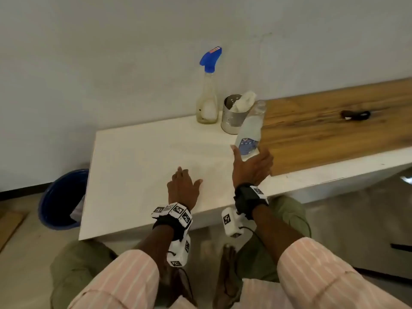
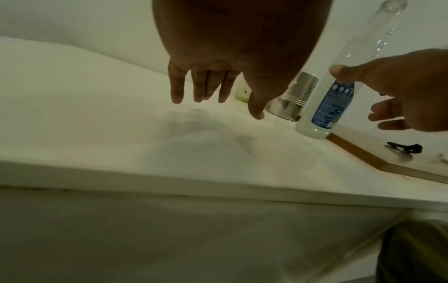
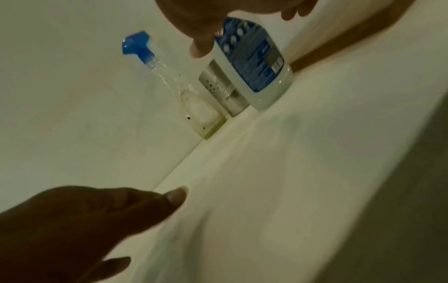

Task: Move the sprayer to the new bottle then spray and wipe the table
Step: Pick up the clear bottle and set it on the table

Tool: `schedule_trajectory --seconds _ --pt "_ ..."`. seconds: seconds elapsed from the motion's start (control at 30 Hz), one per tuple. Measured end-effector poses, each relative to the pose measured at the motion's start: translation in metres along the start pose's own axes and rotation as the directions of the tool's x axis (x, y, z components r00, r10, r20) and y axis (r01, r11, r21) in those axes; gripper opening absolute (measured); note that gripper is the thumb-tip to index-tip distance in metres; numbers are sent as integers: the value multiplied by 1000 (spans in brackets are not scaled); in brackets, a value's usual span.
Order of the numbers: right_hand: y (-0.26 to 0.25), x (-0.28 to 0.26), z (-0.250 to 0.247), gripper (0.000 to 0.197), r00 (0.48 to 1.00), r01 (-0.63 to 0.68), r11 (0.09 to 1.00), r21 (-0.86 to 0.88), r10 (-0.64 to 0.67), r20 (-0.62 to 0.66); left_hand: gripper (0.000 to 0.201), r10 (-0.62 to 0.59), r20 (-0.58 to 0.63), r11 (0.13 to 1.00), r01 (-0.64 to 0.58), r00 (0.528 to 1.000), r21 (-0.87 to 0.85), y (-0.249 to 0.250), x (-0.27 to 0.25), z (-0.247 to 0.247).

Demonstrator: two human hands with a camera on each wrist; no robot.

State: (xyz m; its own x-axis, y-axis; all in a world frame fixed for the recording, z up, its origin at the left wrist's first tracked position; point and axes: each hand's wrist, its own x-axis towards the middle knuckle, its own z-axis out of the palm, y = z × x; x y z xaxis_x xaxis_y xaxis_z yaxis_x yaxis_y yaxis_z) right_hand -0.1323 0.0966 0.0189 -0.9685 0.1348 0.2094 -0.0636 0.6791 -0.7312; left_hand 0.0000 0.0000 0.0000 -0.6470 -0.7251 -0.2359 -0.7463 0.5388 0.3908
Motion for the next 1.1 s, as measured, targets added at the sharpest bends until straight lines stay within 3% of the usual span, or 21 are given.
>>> schedule_trajectory --seconds 0.13,0.23,0.4,0.53,0.67,0.83,0.9,1.1 --pt "-21 28 0 125 990 -48 999 3 47 130 62 46 21 999 -46 999 9 9 -8 7" --pt "-35 41 5 131 985 -46 999 20 42 167 62 48 46 999 -47 998 -24 6 -12 9" --pt "-38 57 7 85 964 -28 999 22 21 264 62 41 23 996 -39 999 -80 -14 -13 0" --pt "-41 38 11 83 941 51 993 102 -82 329 58 -39 -18 996 38 999 -82 -31 -11 -11" --pt "-58 -4 16 70 818 182 968 174 -247 520 57 -147 -62 983 139 987 -117 -47 -13 -17" --pt "-88 -66 24 63 539 369 889 272 -443 717 52 -164 -86 979 173 983 111 -54 -19 -19" --pt "-98 -86 28 62 459 435 853 288 -486 744 48 -217 -118 962 233 969 143 -54 -25 -23" --pt "-110 -114 33 62 374 472 827 306 -502 780 51 -184 -194 953 223 964 207 -65 -35 -31"
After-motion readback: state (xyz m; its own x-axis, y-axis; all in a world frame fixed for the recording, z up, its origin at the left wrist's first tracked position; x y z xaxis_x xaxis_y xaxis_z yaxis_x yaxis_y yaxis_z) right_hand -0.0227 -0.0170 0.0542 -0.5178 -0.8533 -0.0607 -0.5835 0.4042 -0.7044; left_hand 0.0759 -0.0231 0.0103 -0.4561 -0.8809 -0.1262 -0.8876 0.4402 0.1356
